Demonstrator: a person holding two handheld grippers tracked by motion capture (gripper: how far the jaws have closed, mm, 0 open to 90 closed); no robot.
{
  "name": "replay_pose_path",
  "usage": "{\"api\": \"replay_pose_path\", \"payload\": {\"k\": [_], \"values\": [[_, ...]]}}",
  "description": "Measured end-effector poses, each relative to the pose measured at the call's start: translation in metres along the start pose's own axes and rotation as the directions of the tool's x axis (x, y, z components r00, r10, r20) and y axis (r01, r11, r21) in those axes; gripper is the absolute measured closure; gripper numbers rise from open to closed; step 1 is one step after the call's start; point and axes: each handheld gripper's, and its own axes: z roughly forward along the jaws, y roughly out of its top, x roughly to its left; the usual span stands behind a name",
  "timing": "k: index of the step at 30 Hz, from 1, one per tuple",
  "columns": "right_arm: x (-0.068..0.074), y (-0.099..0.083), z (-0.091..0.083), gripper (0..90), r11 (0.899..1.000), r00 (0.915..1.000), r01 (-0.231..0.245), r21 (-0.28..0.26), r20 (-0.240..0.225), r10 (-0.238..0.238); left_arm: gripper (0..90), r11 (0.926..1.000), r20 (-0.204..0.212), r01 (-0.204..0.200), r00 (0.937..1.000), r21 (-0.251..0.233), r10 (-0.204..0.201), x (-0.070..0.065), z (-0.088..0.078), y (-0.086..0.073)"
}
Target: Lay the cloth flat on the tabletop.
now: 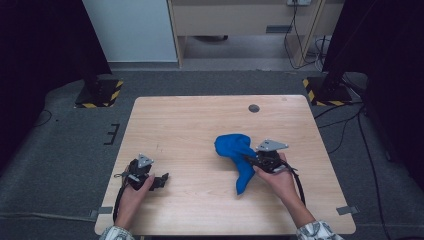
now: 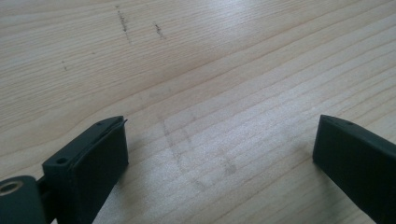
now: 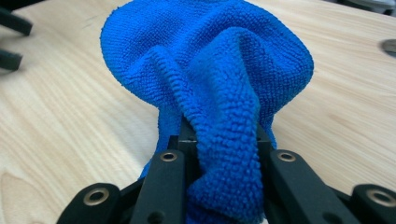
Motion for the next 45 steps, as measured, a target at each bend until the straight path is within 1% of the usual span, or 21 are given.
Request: {"api": "replay_pose_path", "payload": {"k": [4,6,9,13,15,18,20,22,23,24,25,26,29,31,33,35,39,41,42,45], "values": [[0.014,0.002,0.010,74.8,1.000,0.9998,0.014,0.010,-0.017,-0.014,3.6,0.9999,0.004,-0.009,0.9999,0.003,0.009,-0.002,0.000,0.001],[0.022,0.003,0.016,74.6,1.000,0.9994,0.019,0.015,-0.030,-0.018,4.2,0.9999,0.016,-0.016,0.9997,-0.002,0.016,-0.007,0.000,0.002],[0.033,0.004,0.025,74.0,0.999,0.9986,0.033,0.027,-0.042,-0.032,4.7,0.9994,0.032,-0.031,0.9990,-0.018,0.031,-0.013,-0.001,0.005],[0.044,0.003,0.036,73.1,0.998,0.9981,0.048,0.043,-0.041,-0.046,5.1,0.9986,0.049,-0.037,0.9980,-0.039,0.039,-0.019,-0.002,0.008],[0.046,0.003,0.040,72.2,0.997,0.9983,0.050,0.051,-0.033,-0.049,5.1,0.9983,0.059,-0.037,0.9975,-0.045,0.040,-0.021,-0.002,0.009],[0.045,-0.001,0.046,71.1,0.996,0.9982,0.058,0.075,-0.018,-0.057,5.4,0.9977,0.069,-0.048,0.9963,-0.047,0.051,-0.025,-0.001,0.010],[0.045,-0.004,0.050,70.5,0.994,0.9980,0.060,0.089,-0.026,-0.058,5.5,0.9975,0.080,-0.048,0.9955,-0.051,0.052,-0.027,-0.001,0.011],[0.049,-0.006,0.052,69.7,0.992,0.9967,0.076,0.098,-0.035,-0.073,5.5,0.9971,0.088,-0.052,0.9945,-0.056,0.056,-0.030,-0.001,0.011],[0.051,-0.006,0.053,68.3,0.991,0.9954,0.091,0.101,-0.039,-0.088,5.5,0.9969,0.090,-0.056,0.9941,-0.055,0.061,-0.030,-0.001,0.012],[0.052,-0.007,0.054,66.3,0.990,0.9948,0.097,0.103,-0.041,-0.093,5.5,0.9969,0.090,-0.056,0.9941,-0.055,0.061,-0.030,-0.001,0.012],[0.052,-0.007,0.054,66.3,0.990,0.9948,0.097,0.103,-0.041,-0.093,5.5,0.9966,0.093,-0.058,0.9937,-0.059,0.063,-0.032,-0.001,0.012],[0.054,-0.006,0.055,52.1,0.990,0.9952,0.093,0.106,-0.040,-0.089,5.5,0.9964,0.095,-0.058,0.9934,-0.061,0.064,-0.033,-0.001,0.013],[0.053,-0.003,0.052,36.5,0.992,0.9969,0.076,0.105,-0.029,-0.073,5.5,0.9955,0.106,-0.059,0.9921,-0.074,0.067,-0.035,-0.002,0.013],[0.053,-0.001,0.049,27.2,0.992,0.9965,0.082,0.101,-0.028,-0.079,5.5,0.9951,0.111,-0.065,0.9911,-0.075,0.073,-0.037,-0.002,0.014],[0.055,0.002,0.043,20.2,0.992,0.9959,0.090,0.091,-0.012,-0.090,5.5,0.9946,0.115,-0.068,0.9904,-0.078,0.077,-0.038,-0.001,0.015],[0.056,0.004,0.039,16.8,0.993,0.9952,0.097,0.073,0.000,-0.098,5.5,0.9945,0.118,-0.070,0.9899,-0.078,0.079,-0.039,-0.001,0.016],[0.057,0.005,0.028,14.0,0.994,0.9949,0.100,0.053,0.001,-0.100,5.6,0.9937,0.126,-0.075,0.9883,-0.082,0.085,-0.040,0.003,0.020],[0.057,0.004,0.025,13.9,0.994,0.9953,0.096,0.051,0.002,-0.096,5.7,0.9933,0.131,-0.077,0.9874,-0.086,0.088,-0.042,0.005,0.022],[0.056,0.004,0.020,14.0,0.995,0.9963,0.086,0.043,0.004,-0.086,5.7,0.9925,0.134,-0.081,0.9865,-0.091,0.093,-0.042,0.006,0.024],[0.054,0.002,0.010,16.8,0.997,0.9975,0.070,0.034,0.007,-0.071,6.0,0.9900,0.144,-0.089,0.9841,-0.109,0.105,-0.045,0.008,0.029]]}}
